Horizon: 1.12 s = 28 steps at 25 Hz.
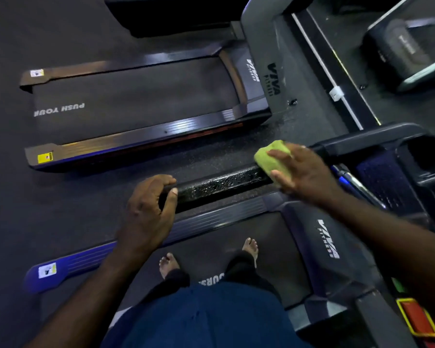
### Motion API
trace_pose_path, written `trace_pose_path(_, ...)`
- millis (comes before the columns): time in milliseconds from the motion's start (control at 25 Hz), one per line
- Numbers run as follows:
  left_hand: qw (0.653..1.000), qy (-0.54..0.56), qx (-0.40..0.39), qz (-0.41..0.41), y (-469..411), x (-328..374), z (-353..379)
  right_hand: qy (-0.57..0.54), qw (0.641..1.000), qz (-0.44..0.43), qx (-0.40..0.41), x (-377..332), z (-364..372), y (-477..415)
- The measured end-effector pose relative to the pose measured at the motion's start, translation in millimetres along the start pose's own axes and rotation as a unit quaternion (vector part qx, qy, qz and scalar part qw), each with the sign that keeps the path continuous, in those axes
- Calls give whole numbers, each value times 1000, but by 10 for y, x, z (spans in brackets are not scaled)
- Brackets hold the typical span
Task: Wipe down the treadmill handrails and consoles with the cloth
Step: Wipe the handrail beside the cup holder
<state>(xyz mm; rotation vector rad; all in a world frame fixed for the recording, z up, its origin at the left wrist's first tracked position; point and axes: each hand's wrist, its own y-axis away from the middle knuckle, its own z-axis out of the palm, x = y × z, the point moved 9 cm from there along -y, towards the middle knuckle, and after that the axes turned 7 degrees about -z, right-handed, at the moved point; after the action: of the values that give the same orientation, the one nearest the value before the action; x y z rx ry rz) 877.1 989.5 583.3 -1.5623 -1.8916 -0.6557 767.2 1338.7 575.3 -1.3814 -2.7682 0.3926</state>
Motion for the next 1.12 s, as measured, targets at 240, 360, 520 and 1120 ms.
trace_pose_path(240,1000,23,-15,11,29,-357,-229,27,965,249,75,-589,274,29)
trace_pose_path(360,999,25,-36,19,72,-430,-249,4,994,102,29,-522,76,-44)
trace_pose_path(520,999,26,-24,-10,119,-532,-321,23,936,342,83,-768,294,3)
trace_pose_path(1120,995,-14,-85,-44,86,-953,-598,-18,954,285,92,-862,183,-86)
